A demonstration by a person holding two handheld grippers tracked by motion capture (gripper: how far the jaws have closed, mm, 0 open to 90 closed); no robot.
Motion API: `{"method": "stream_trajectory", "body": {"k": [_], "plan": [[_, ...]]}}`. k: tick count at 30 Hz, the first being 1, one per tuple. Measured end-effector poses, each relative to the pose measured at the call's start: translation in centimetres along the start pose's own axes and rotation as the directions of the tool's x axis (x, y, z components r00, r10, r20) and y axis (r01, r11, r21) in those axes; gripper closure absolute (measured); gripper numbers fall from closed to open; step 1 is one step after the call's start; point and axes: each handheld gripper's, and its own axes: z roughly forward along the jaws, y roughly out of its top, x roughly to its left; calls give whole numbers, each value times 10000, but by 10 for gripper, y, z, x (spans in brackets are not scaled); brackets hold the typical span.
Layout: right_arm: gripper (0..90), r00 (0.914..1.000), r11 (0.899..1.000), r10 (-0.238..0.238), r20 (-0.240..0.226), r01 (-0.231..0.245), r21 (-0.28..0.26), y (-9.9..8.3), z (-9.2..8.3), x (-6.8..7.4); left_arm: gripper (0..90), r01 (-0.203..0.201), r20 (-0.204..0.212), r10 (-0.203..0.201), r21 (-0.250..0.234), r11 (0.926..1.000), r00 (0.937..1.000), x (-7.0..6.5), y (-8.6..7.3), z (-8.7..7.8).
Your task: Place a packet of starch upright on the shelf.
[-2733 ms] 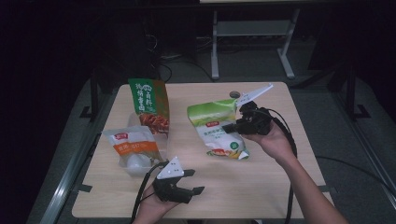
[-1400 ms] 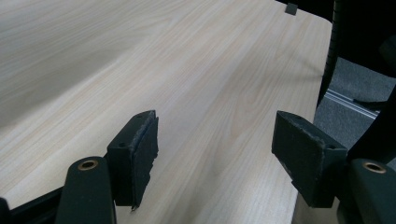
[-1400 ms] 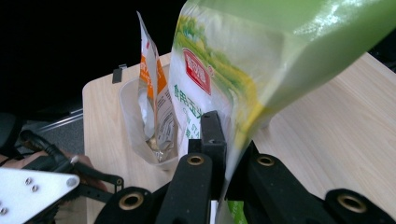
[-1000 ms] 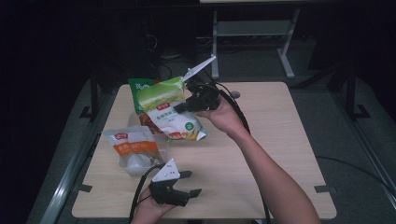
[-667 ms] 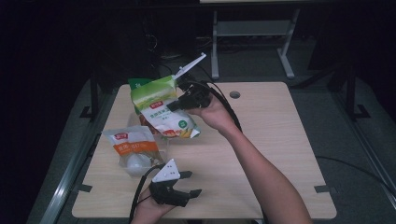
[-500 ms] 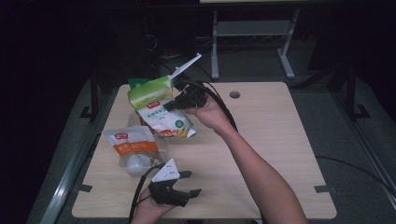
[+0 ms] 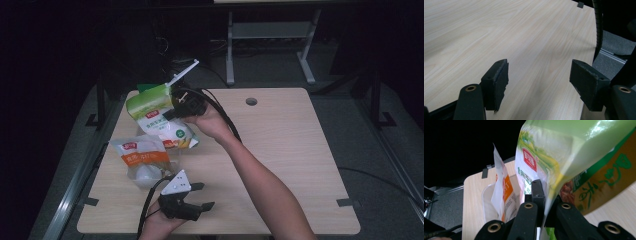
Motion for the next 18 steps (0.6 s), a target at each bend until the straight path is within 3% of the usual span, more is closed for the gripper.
{"method": "stream_trajectory", "body": {"k": [6,9,18], "plan": [[896,9997,9998,206,-141,-206,-17,4,18,0,309,-166,-8,166,124,9998,9999,1,0,1],[896,9998,9998,166,-144,-167,-70,5,27,-1,309,30,34,-30,96,9999,10000,-1,-1,1],[896,9993,9996,279,-245,-279,13,7,54,0,309,-21,34,20,110,9999,10000,-1,-1,1]]}}
